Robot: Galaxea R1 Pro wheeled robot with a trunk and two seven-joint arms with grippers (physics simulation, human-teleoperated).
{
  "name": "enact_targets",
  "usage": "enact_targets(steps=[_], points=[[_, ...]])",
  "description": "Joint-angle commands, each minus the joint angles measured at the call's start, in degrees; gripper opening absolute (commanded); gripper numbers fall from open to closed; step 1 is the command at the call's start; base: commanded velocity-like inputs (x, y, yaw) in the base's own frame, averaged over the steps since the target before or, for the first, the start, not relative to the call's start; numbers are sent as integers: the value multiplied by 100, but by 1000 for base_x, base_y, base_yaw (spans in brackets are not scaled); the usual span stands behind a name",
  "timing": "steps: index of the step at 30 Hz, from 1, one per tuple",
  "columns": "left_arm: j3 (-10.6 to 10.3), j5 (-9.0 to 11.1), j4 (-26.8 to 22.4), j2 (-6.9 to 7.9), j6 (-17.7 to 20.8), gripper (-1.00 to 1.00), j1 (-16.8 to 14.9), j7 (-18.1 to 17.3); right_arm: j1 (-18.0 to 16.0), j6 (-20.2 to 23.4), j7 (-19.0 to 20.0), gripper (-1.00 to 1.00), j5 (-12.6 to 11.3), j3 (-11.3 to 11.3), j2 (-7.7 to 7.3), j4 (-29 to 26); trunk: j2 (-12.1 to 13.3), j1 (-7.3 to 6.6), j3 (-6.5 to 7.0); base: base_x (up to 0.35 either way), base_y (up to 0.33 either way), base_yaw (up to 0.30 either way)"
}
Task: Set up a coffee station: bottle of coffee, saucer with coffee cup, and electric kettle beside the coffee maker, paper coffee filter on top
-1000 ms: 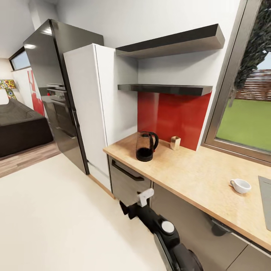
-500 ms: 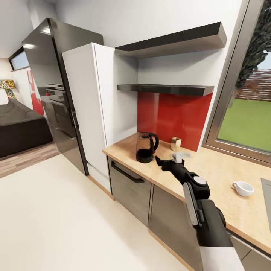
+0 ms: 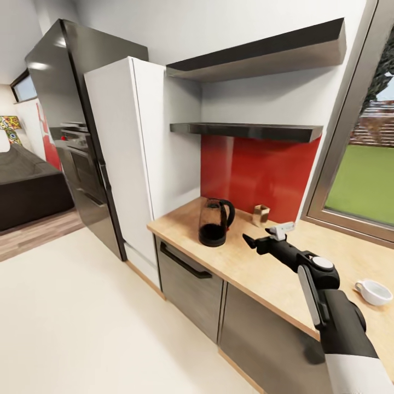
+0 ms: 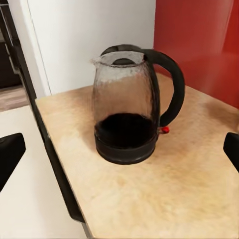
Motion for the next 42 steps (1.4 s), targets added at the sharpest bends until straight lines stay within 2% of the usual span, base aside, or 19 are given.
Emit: enact_targets(steps=[1, 9, 19, 23, 28, 32, 42], points=[[51, -59, 33, 0, -22, 100, -6, -21, -6, 34, 36, 100, 17, -20, 1, 22, -12, 7, -13, 334, 2, 0], [51, -59, 79, 1, -21, 100, -6, -21, -6, 31, 32, 100, 26, -39, 1, 480, -12, 7, -13, 312, 0, 0], [50, -59, 93, 8, -29, 100, -6, -21, -6, 1, 9, 100, 28, -60, 1, 1161, -12, 7, -13, 86, 0, 0], [50, -71, 97, 4, -29, 100, -6, -25, -6, -2, -27, 100, 32, -187, 1, 1211, -12, 7, -13, 247, 0, 0], [50, -84, 98, 8, -29, 100, -4, -22, -6, -4, -391, 100, 36, -401, 1, 1225, -12, 7, -13, 70, 0, 0], [50, -88, 93, 11, -29, 100, 48, -29, -6, -13, -528, 100, 37, -422, 1, 1233, -12, 7, -13, 33, 0, 0], [50, -120, 89, 30, -29, 100, 64, -39, -6, -7, -556, 100, 37, -425, 9, 1240, -12, 7, -13, 167, 105, 0]])
